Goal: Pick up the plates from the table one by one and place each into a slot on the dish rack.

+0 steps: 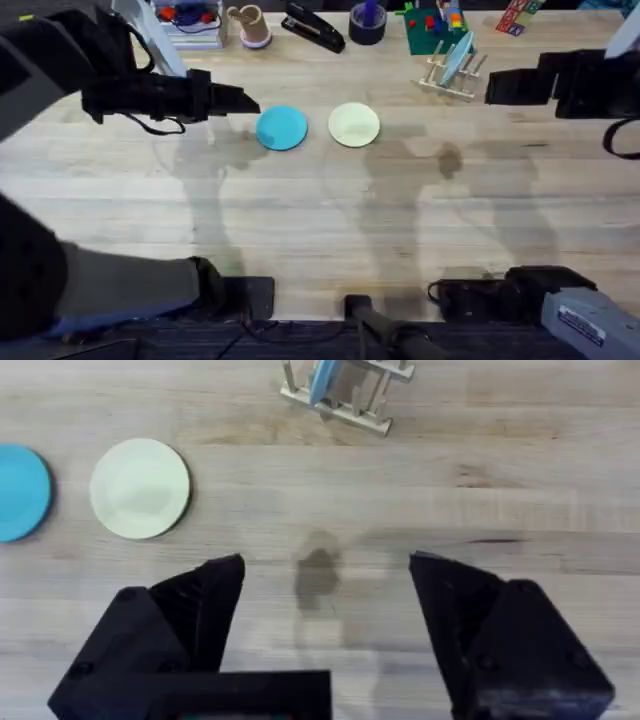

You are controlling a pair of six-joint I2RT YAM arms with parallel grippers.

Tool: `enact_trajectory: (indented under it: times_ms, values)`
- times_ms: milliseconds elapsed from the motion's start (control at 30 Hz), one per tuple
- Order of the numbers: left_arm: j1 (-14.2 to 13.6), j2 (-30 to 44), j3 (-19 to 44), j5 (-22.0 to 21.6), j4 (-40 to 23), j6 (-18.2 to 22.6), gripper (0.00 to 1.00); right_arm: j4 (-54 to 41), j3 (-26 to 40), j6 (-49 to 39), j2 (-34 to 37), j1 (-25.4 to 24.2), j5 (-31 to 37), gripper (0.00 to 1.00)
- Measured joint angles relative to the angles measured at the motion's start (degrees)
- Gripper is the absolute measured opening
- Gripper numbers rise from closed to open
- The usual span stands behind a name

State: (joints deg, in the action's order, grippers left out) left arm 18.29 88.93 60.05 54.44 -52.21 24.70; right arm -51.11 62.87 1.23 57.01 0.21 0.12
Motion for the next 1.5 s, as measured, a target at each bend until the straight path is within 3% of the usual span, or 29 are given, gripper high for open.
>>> enact_trajectory:
  times_ms: [333,700,1200,1500]
  values:
    - [0.52,10.73,0.00,1.31,3.10,3.19,0.041,0.00,0.00,0.00,0.00,0.00,0.00,0.993]
    - [2.39,16.74,0.00,1.53,5.78,4.29,0.041,0.00,0.00,0.01,0.00,0.00,0.01,0.995]
    - [2.47,20.25,0.00,3.10,7.28,4.90,0.041,0.00,0.00,0.00,0.00,0.00,0.02,0.995]
    - [0.32,20.30,0.00,3.12,9.18,3.78,0.042,-0.02,0.00,0.00,0.00,0.00,0.02,0.994]
